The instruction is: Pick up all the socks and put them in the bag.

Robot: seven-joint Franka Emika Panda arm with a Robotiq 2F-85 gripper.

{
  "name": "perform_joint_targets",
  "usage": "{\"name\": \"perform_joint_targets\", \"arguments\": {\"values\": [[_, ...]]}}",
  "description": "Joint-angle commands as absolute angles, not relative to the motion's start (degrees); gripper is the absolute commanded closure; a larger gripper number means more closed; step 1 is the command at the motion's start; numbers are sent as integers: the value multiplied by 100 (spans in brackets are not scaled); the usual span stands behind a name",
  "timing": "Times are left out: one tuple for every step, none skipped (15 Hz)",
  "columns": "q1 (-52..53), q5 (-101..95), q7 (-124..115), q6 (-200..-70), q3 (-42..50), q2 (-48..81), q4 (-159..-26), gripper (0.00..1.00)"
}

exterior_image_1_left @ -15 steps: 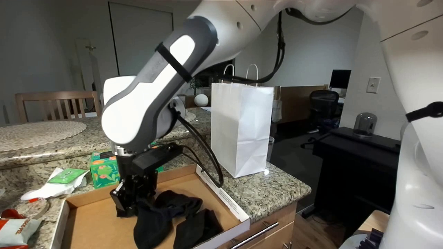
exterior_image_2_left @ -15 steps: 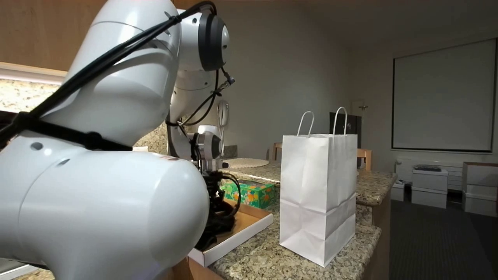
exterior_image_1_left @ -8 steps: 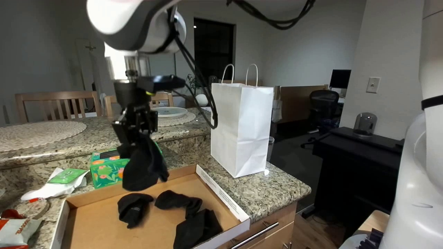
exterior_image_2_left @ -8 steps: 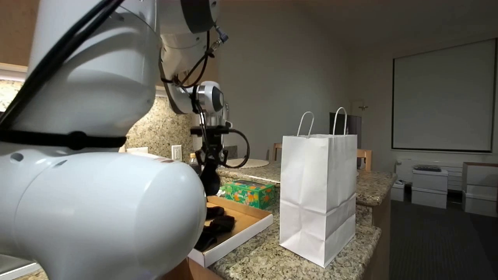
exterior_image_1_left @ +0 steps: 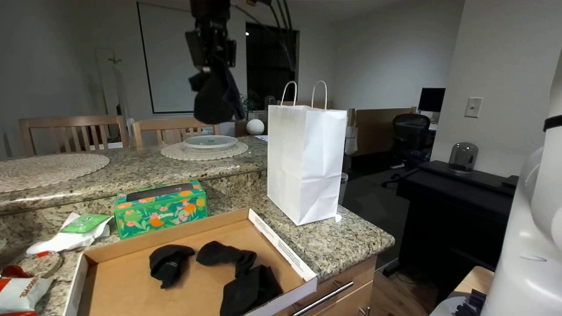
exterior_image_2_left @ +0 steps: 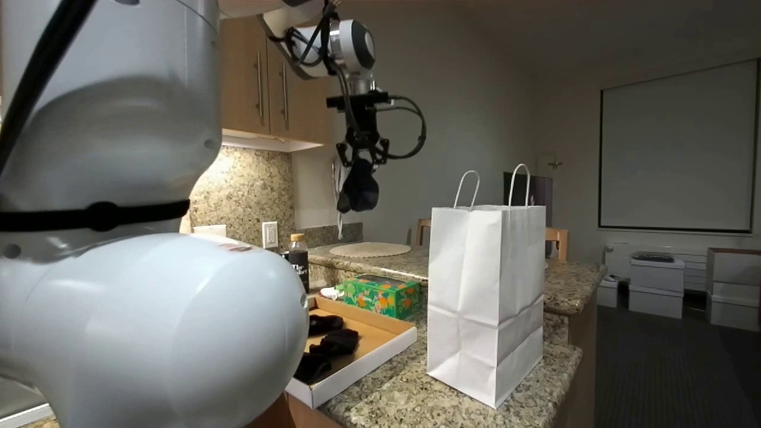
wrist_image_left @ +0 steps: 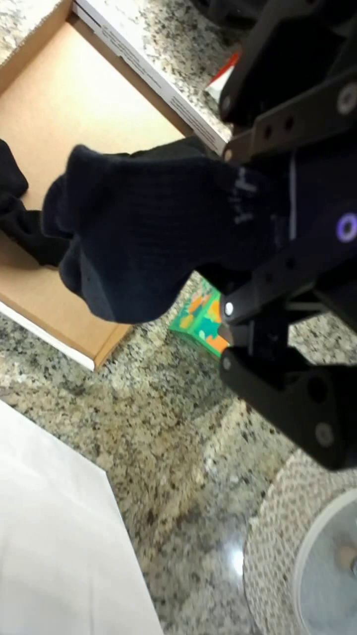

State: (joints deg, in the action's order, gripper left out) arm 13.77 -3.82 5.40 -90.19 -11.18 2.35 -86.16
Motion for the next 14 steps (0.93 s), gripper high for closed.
{"name": "perform_joint_targets", "arguments": {"values": [[1008,-253,779,-8597,-860,159,-7681,89],[886,-181,828,-8544,-748,157,-7423,89],[752,-91,903,-8493,-624,157,-7173,90],[651,6,958,-8452,-456,172,-6939,89],[498,176,1055,-8401,-301,203,-6701,89],[348,365,1178,-8315,-131,260,-6447,89],[185,555,1318,-8202,47,324,-6211,89],[14,704,1459,-8043,231,424,-5952,89],[-162,830,1672,-7868,410,549,-5727,89],[-415,933,1889,-7670,521,739,-5433,89],[-460,970,2038,-7662,667,821,-5463,89],[-579,1016,2160,-7622,736,931,-5418,89],[-651,1038,2295,-7575,777,1080,-5399,89],[-701,1046,2380,-7530,797,1226,-5382,89]]}}
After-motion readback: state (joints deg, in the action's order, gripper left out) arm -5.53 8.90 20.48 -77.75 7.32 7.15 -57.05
